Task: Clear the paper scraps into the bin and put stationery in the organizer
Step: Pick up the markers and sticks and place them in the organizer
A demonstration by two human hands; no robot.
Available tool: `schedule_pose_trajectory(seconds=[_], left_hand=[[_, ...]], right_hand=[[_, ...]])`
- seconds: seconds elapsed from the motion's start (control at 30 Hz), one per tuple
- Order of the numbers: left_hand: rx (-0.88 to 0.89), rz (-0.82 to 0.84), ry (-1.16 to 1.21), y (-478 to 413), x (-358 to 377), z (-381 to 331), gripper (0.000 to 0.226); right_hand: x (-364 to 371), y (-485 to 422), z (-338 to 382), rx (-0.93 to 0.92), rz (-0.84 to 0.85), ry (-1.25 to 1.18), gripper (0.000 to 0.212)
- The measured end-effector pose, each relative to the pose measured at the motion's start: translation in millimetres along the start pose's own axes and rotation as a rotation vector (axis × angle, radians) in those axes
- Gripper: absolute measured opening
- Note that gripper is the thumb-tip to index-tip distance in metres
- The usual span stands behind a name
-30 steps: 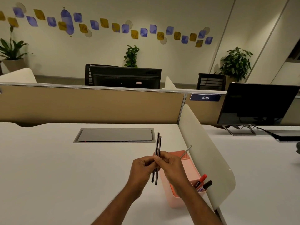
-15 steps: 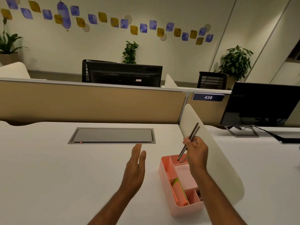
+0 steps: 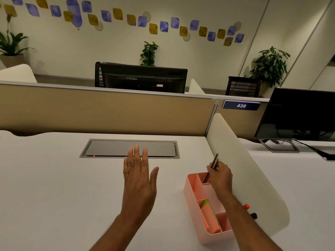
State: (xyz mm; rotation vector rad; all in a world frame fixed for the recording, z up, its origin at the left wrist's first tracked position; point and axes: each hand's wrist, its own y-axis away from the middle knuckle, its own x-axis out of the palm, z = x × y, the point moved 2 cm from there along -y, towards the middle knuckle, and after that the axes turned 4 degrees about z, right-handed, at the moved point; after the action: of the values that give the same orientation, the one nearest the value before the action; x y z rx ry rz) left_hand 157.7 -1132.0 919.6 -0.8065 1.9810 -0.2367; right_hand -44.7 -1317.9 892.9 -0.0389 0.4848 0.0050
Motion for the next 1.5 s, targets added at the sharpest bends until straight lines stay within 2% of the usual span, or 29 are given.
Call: schedule_pose_trajectory(seconds=[0.17,0.3,0.37,0.67,0.9,1.23,1.5], left_hand=[[0.022,-0.024,-0.081,7.9,-17.7,13.5,0.065],[0.041,-0.026,-0.116,16.3,-29.2,24.7,0.066],[0.030,-0.027,-0.127,21.0,-36.6,29.7,0.066],[0.037,-0.118,-0.176,73.9,-115.2,11.1,0.066],[0.047,-0.196,-0.274,170.2,-201.1,-36.5,0.066],[0.031,-0.288,-0.327,344.1,-332.6,-111.0,0.069],[0.035,-0.320,-0.375,407.5,-418.8,-104.8,0.069]], right_hand=[[-4.8,-1.9,-0.1,0.020,-0.046,0.015,0.010],[-15.4,16.1,15.0,-0.005,-0.175,0.011,0.050],[-17.7,30.4,23.6,-0.056,-0.216,0.008,0.059],[-9.7,147.9,74.6,-0.463,-0.056,0.302,0.046],[-39.3,272.4,98.1,-0.716,-0.069,0.425,0.053],[-135.2,480.4,125.6,-0.884,-0.062,0.361,0.059],[-151.8,609.5,158.4,-0.930,-0.105,0.272,0.060]])
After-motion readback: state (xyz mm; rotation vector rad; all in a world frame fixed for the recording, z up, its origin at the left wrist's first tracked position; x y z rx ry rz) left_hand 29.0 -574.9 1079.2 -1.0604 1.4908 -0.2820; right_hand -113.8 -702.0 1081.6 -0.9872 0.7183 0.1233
